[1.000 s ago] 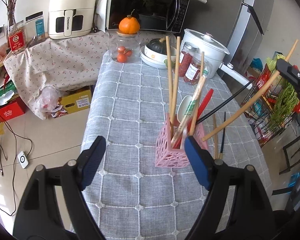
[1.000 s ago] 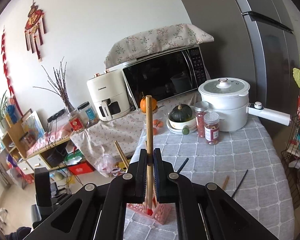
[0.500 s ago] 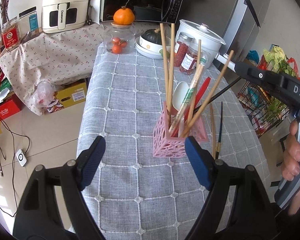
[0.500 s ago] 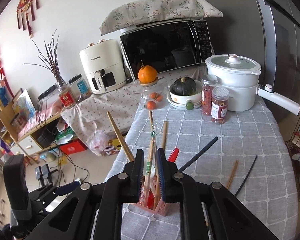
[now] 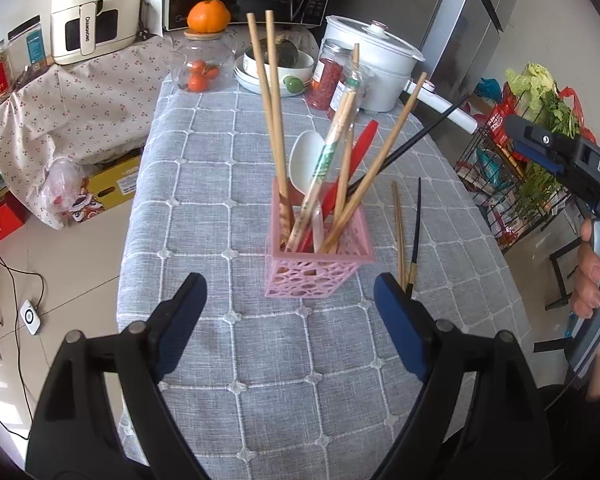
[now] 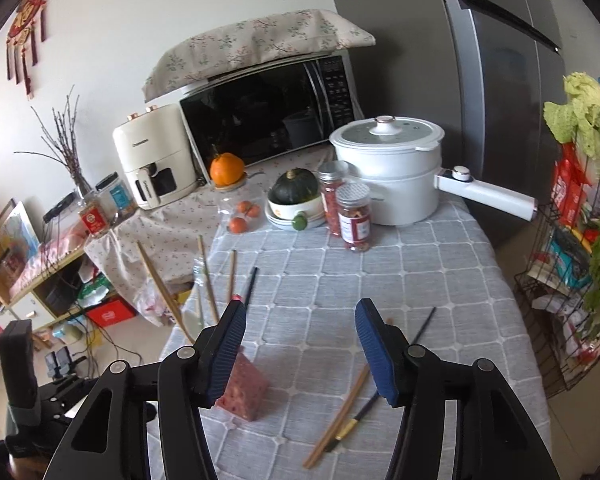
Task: Organize utensils
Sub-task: 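Move the right tool to the table and grasp the black chopstick, then lift the black chopstick with the right tool while the left tool grasps a wooden chopstick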
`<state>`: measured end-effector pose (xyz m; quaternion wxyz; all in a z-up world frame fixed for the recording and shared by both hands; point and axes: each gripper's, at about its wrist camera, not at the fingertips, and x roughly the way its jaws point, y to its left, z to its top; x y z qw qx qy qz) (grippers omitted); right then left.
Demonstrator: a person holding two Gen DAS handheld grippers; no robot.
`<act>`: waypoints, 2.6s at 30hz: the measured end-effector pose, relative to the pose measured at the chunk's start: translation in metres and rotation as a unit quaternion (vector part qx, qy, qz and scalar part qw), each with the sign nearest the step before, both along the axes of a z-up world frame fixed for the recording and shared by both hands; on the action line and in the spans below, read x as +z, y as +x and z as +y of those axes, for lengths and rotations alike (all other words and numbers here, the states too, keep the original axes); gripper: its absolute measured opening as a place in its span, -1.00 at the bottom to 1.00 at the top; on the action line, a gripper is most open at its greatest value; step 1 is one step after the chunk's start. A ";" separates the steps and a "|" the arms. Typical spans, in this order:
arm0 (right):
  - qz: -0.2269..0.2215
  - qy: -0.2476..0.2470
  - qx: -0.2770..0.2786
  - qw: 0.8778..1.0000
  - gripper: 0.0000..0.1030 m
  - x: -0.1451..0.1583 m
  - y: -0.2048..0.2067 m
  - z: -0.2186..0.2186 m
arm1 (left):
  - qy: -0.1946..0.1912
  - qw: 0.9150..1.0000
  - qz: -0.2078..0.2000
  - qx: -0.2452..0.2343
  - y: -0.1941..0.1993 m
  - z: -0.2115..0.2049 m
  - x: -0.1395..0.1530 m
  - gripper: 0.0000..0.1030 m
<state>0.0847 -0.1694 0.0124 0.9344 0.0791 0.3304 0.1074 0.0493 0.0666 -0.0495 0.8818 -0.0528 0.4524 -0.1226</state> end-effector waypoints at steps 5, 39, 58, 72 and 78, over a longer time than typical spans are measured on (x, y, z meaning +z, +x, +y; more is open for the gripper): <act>0.041 -0.025 -0.023 0.999 0.20 -0.028 0.007 -0.026 | 0.009 1.000 0.006 -0.020 0.000 -0.020 -0.003 0.67; 0.256 -0.082 -0.080 0.960 -0.85 -0.183 0.111 -0.051 | 0.039 0.996 -0.005 -0.086 -0.004 -0.077 0.001 0.67; 0.248 0.028 -0.091 0.964 -0.89 -0.130 0.064 -0.134 | 0.115 0.977 0.047 -0.171 0.046 -0.214 -0.049 -0.19; 0.260 0.072 -0.089 0.959 -0.88 -0.138 0.064 -0.154 | 0.152 0.978 0.109 -0.094 0.154 -0.238 -0.104 -0.53; 0.260 0.073 -0.087 0.959 -0.88 -0.136 0.063 -0.152 | 0.160 0.975 0.117 -0.102 0.167 -0.246 -0.106 -0.70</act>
